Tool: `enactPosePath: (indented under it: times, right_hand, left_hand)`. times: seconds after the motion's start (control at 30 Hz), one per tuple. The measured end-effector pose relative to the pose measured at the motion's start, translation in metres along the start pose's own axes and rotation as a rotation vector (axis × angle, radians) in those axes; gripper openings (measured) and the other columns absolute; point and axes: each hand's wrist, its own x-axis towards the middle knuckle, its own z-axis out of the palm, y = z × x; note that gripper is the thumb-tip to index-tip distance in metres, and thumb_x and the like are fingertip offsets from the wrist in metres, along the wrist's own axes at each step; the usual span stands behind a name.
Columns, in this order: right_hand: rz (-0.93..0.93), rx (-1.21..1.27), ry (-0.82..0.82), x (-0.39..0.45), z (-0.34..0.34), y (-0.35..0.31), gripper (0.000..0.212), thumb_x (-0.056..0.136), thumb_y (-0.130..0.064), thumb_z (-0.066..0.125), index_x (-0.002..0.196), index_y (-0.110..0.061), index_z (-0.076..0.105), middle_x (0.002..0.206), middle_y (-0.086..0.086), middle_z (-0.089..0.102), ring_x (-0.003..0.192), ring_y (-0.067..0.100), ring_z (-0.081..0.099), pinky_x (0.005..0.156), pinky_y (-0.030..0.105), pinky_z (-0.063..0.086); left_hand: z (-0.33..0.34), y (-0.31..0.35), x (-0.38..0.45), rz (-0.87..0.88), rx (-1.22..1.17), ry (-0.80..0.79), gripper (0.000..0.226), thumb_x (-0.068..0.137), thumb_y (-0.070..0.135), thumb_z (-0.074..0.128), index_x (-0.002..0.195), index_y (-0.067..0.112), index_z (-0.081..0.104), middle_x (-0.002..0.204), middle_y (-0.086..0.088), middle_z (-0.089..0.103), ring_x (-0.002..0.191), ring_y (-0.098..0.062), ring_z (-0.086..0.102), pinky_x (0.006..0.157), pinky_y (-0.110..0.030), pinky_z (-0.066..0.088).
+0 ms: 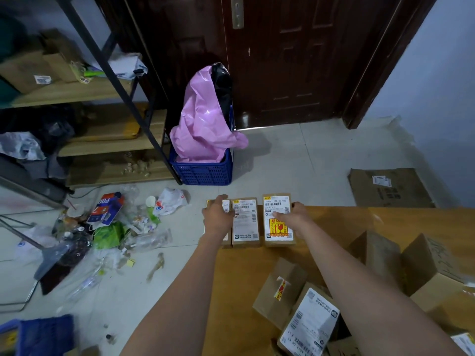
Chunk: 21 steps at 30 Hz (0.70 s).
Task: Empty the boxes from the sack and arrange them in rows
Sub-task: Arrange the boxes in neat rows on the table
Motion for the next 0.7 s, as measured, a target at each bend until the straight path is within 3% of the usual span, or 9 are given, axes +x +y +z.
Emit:
enactPosePath:
  times: [0.13, 0.27, 0.4, 0.53, 0.63, 0.7]
  right_hand:
    - [0.001, -0.089, 0.037, 0.012, 0.015, 0.002, 0.040, 0.085, -0.028, 0.076, 0.115, -0.010, 0.058, 0.121, 0.007, 0.067, 0.107, 0.026, 0.065, 0.082, 0.035, 0.054]
    - [0.015, -0.151, 0.044, 0.017, 0.025, 0.007, 0.039, 0.086, -0.031, 0.074, 0.117, -0.010, 0.063, 0.120, 0.006, 0.069, 0.102, 0.023, 0.067, 0.073, 0.030, 0.049]
    - [-0.001, -0.175, 0.091, 0.016, 0.029, 0.009, 0.029, 0.089, -0.028, 0.072, 0.114, -0.011, 0.070, 0.115, 0.006, 0.071, 0.077, 0.016, 0.063, 0.058, 0.024, 0.046]
    - [0.019, -0.163, 0.120, 0.017, 0.030, 0.007, 0.029, 0.088, -0.029, 0.073, 0.111, -0.012, 0.070, 0.114, 0.007, 0.072, 0.079, 0.017, 0.065, 0.053, 0.022, 0.045]
    - [0.014, -0.207, 0.115, 0.017, 0.030, 0.006, 0.030, 0.089, -0.031, 0.071, 0.113, -0.013, 0.070, 0.117, 0.006, 0.071, 0.077, 0.013, 0.060, 0.048, 0.017, 0.037]
    - [0.000, -0.213, 0.114, 0.016, 0.030, 0.005, 0.031, 0.090, -0.030, 0.070, 0.116, -0.012, 0.070, 0.120, 0.005, 0.069, 0.086, 0.016, 0.064, 0.054, 0.016, 0.040]
  left_hand:
    - [0.003, -0.028, 0.013, -0.137, 0.061, -0.034, 0.082, 0.089, 0.033, 0.067, 0.155, 0.029, 0.019, 0.156, -0.011, 0.027, 0.142, -0.038, 0.024, 0.111, -0.053, 0.028]
    - [0.013, -0.053, 0.025, -0.235, -0.102, -0.094, 0.097, 0.086, 0.036, 0.071, 0.156, 0.023, 0.005, 0.152, -0.015, 0.036, 0.137, -0.038, 0.037, 0.112, -0.053, 0.034]
    - [0.015, -0.066, 0.027, -0.301, -0.287, -0.154, 0.079, 0.087, 0.034, 0.070, 0.150, 0.014, 0.026, 0.140, -0.009, 0.054, 0.123, -0.032, 0.056, 0.100, -0.049, 0.050]
    - [0.012, -0.068, 0.030, -0.284, -0.270, -0.154, 0.048, 0.090, 0.028, 0.069, 0.129, 0.010, 0.048, 0.124, -0.009, 0.065, 0.109, -0.029, 0.064, 0.094, -0.044, 0.053]
    - [0.013, -0.069, 0.032, -0.284, -0.263, -0.168, 0.044, 0.090, 0.028, 0.068, 0.127, 0.012, 0.051, 0.123, -0.009, 0.066, 0.107, -0.027, 0.065, 0.092, -0.043, 0.055]
    - [0.014, -0.070, 0.033, -0.290, -0.280, -0.167, 0.043, 0.090, 0.027, 0.068, 0.127, 0.012, 0.051, 0.123, -0.009, 0.066, 0.106, -0.027, 0.066, 0.091, -0.042, 0.055]
